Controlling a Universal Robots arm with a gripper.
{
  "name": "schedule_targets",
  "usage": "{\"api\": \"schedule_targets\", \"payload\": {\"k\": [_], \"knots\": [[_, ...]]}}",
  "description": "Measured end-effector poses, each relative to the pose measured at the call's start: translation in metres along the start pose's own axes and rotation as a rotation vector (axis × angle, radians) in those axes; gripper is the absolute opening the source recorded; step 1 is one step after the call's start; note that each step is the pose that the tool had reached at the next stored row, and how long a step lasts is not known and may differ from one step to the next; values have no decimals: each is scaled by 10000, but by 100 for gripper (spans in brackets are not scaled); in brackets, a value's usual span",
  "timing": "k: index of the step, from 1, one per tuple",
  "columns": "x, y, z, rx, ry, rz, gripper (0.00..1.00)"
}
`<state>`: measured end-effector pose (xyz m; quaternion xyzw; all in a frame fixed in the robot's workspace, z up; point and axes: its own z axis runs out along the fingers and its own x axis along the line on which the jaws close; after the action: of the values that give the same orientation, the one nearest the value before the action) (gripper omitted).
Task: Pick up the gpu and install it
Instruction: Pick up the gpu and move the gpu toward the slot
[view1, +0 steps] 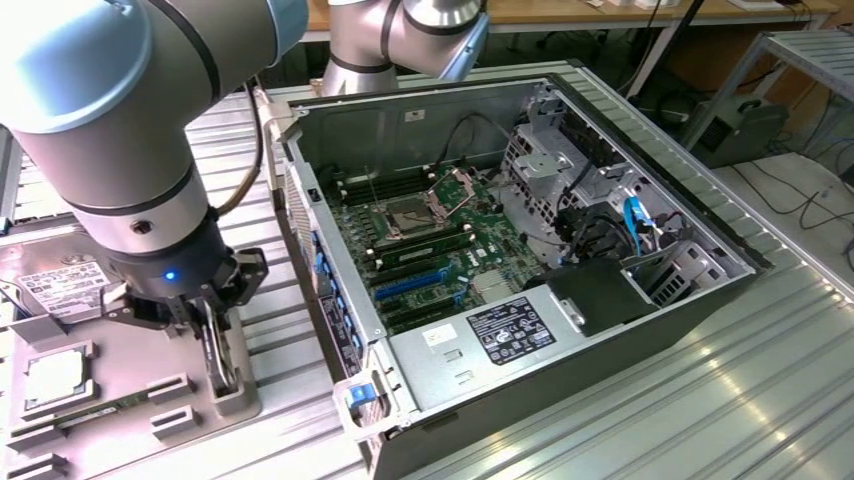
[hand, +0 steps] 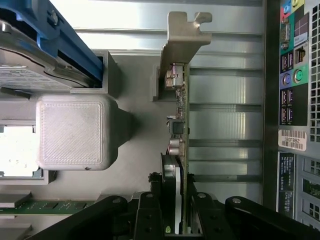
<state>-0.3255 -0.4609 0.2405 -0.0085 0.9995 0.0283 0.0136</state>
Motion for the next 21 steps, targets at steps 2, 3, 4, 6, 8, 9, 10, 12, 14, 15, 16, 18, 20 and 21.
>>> {"api": "schedule_targets", "payload": {"k": [2,3,4,6,8,9,10,12,14,15,16,18,20,21], "knots": [[-1,2,-35,0,0,0,28],[-1,3,-54,0,0,0,28],[-2,5,-94,0,0,0,28],[-3,7,-120,0,0,0,28],[-4,8,-147,0,0,0,28],[-4,9,-157,0,0,0,28],[-4,9,-167,0,0,0,28],[-5,10,-183,0,0,0,28],[-6,12,-205,0,-1,0,28],[-6,12,-217,0,0,0,28],[-6,13,-231,0,0,0,28],[-7,15,-260,0,0,0,28],[-8,17,-304,0,0,0,28],[-9,18,-321,0,-1,0,28]]}}
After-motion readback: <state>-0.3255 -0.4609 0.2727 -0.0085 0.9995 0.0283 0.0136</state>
